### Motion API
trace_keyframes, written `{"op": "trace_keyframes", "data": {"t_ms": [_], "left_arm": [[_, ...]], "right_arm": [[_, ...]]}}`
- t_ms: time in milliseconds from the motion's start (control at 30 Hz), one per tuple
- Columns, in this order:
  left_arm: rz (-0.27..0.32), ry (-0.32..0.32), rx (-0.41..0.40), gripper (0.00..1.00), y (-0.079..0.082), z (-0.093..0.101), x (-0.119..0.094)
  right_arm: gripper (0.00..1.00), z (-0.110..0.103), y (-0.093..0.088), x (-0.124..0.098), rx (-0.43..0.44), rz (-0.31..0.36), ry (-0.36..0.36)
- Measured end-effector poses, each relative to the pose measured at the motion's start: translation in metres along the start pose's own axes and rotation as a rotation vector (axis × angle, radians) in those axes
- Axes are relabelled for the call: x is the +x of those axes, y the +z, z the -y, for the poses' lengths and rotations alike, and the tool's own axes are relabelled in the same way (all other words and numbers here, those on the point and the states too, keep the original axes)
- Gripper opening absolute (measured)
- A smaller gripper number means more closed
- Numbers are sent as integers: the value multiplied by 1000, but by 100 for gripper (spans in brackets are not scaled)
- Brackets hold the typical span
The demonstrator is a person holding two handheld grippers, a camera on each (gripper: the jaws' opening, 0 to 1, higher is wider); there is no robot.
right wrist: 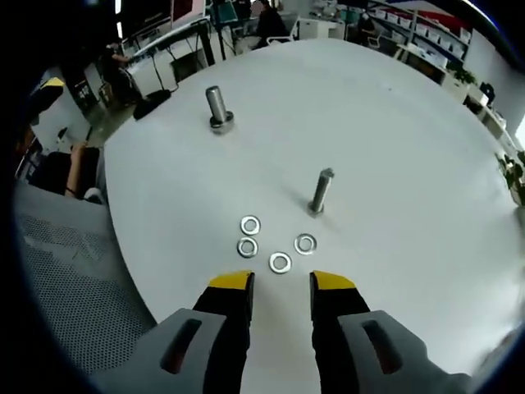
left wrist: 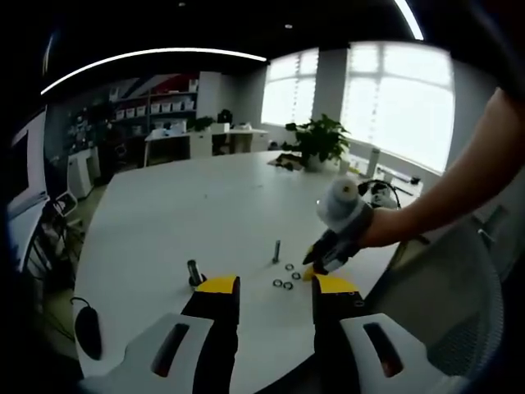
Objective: Place the washer onto the threaded stud by aligning its center hole with the stud, sliding it down to the base, and recovering from edge contact or off-axis alignment until the washer reaches the visible bottom stop.
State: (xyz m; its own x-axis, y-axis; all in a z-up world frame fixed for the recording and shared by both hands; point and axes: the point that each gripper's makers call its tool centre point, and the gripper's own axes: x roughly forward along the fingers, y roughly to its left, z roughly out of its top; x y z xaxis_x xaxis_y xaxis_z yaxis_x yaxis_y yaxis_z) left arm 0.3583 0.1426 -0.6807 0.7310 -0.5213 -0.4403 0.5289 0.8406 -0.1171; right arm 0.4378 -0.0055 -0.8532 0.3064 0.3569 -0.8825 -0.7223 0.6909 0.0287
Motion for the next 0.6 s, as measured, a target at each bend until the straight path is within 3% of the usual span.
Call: {"op": "trace_keyframes", "data": {"t_ms": [333,600], "left_arm": [[-16,-2,-1,33,-3,0,1],[-18,-4,-13,33,-4,0,1]], "right_arm": [[24,1,-1,11,-67,-60,19],[23,-2,0,14,-111,-70,45]]}}
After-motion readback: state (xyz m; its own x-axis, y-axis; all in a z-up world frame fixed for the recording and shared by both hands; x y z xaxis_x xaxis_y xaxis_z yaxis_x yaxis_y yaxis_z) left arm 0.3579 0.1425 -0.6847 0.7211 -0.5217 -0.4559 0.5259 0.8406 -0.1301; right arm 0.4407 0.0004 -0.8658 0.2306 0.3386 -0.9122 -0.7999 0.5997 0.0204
